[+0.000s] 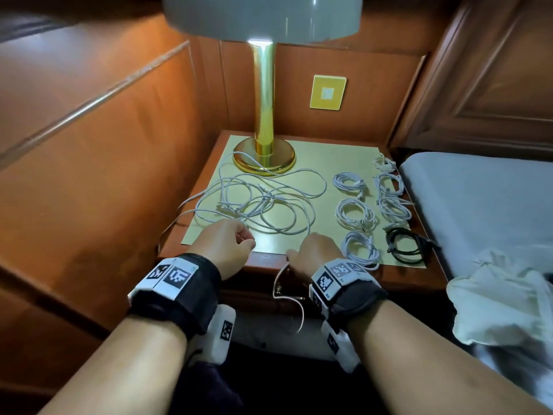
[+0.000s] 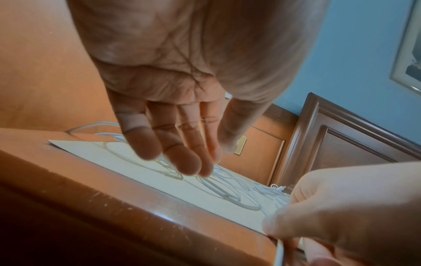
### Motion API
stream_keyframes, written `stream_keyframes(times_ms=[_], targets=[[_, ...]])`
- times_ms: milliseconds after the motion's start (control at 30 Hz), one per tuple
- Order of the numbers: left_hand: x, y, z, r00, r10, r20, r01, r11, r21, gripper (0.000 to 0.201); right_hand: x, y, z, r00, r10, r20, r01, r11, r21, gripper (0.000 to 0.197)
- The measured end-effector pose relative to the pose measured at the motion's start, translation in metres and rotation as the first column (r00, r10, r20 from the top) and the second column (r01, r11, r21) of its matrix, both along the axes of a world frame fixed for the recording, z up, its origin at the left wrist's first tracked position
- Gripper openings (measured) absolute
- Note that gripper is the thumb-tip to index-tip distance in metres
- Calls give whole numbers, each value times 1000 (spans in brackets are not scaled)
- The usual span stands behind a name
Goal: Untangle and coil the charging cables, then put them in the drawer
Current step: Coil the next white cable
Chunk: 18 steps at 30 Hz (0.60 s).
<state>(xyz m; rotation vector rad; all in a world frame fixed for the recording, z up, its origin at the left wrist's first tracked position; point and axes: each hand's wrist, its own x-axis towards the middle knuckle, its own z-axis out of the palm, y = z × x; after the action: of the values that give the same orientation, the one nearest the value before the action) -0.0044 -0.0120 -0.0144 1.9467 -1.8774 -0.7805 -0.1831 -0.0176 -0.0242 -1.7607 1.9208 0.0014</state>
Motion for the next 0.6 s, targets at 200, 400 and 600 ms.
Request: stream_keyframes(times_ms=[200, 400, 600], targets=[[-3, -16, -3, 1000, -22, -15, 22, 1000, 12, 8, 3, -19, -2, 998, -39, -39, 41, 997, 64, 37], [-17, -14, -4, 999, -42, -18, 42, 999, -3, 8, -14, -18, 24, 984, -158, 82, 162, 986, -46, 37], [-30, -7, -6, 997, -67, -26, 66, 998, -6, 12, -29, -10, 30, 971, -90, 220, 126, 979, -159, 17]])
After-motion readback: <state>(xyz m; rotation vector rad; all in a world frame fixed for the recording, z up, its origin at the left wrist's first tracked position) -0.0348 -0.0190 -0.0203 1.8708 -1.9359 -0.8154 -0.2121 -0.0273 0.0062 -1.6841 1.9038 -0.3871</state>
